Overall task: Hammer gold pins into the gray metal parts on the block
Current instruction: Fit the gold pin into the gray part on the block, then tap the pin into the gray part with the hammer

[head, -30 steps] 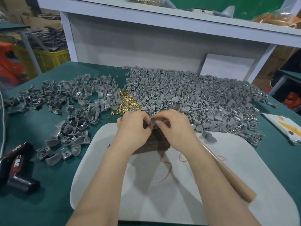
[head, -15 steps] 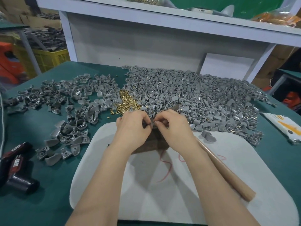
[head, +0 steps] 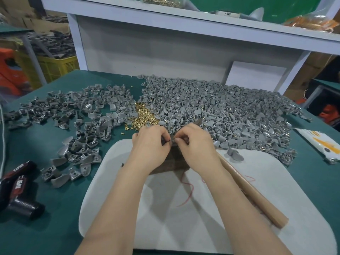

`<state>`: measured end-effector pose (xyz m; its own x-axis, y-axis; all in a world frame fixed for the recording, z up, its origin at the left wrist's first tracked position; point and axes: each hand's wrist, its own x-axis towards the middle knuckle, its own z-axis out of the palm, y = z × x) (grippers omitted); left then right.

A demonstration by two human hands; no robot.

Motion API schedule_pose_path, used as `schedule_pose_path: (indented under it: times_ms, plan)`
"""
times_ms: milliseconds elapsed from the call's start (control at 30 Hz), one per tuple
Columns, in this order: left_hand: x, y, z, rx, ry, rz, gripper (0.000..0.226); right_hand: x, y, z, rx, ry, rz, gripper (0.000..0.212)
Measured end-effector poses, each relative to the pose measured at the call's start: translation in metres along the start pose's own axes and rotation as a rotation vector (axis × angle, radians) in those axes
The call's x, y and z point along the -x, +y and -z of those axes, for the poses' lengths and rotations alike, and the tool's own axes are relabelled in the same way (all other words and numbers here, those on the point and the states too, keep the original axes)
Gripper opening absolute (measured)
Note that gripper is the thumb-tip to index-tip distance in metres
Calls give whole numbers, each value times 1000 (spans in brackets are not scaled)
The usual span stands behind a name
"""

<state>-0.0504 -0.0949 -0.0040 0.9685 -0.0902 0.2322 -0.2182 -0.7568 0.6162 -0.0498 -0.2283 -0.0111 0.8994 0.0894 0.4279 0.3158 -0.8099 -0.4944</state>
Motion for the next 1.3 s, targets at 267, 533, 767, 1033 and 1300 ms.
schedule_pose_path:
  times_ms: [267, 533, 767, 1033, 1300]
  plan:
    - [0, 3, 2, -3, -8, -5, 16, -2, -8, 3, 146, -30, 17, 9]
    - [0, 2, 1, -13, -3, -29, 15, -12, -15, 8, 267, -169, -57, 10]
    - [-1, 1, -1, 1, -4, -2, 13, -9, -9, 9, 140, -145, -57, 11]
    - [-2, -3, -5, 6, 23, 24, 23, 1, 26, 32, 120, -71, -351, 37]
    - [-2, -1, -6, -9, 30, 31, 15, 9, 34, 42, 183, -240, -499, 14]
